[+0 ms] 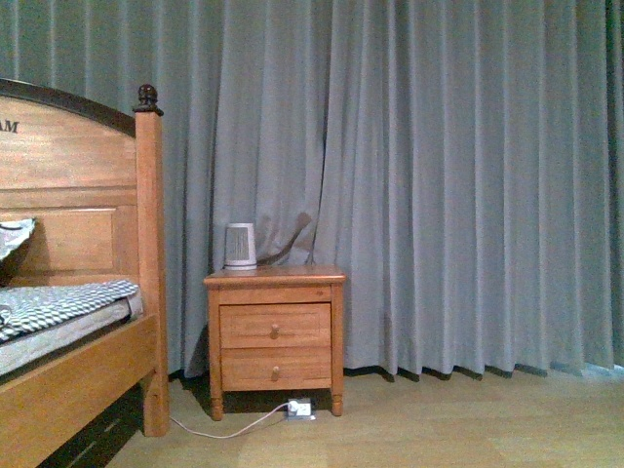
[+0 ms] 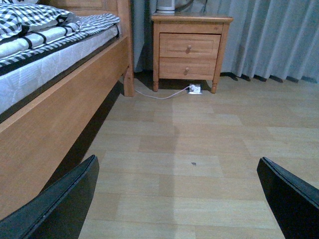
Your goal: Put away toys
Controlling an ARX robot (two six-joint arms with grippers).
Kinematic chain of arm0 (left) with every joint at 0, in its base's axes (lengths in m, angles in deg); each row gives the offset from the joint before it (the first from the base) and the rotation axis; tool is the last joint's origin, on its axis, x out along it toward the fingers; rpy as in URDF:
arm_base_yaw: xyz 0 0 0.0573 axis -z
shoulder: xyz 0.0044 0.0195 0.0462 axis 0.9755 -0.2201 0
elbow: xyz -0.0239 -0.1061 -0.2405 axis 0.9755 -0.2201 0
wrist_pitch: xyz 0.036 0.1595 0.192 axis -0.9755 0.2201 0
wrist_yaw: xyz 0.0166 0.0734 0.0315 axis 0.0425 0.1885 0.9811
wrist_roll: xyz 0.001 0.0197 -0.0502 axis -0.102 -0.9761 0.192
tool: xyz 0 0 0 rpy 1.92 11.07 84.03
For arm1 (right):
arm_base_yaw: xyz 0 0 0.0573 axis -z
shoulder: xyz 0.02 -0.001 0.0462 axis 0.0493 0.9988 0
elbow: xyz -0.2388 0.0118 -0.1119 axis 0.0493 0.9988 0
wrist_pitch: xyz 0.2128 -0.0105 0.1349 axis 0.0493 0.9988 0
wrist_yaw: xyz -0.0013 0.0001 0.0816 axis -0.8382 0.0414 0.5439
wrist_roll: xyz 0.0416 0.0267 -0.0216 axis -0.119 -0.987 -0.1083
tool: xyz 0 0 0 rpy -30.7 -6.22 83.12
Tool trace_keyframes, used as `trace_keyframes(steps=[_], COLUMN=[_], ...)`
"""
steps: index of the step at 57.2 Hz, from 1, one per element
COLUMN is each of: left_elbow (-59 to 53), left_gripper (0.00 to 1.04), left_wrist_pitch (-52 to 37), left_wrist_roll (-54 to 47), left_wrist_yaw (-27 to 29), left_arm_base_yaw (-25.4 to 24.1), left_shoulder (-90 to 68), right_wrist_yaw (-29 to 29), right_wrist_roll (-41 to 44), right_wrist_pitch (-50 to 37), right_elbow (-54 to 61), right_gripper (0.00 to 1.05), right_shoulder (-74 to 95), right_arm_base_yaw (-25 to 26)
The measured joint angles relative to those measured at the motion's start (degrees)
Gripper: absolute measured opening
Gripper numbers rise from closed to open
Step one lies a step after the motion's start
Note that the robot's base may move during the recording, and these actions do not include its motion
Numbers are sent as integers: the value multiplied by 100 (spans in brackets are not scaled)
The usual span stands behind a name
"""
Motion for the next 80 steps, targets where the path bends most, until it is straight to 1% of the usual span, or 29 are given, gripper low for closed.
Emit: trace_keyframes(steps=[80], left_elbow=[0], left_gripper=[98], left_wrist_pitch=[0], left_wrist_roll=[0], left_wrist_yaw=[2], left_arm_base_yaw=[0], left_shoulder=[0], right_wrist_yaw=[-2], right_wrist_roll=[0], right_wrist_pitch=[0], right_elbow=[0], right_gripper=[7], right_shoulder=[0], right_arm_base_yaw=[0])
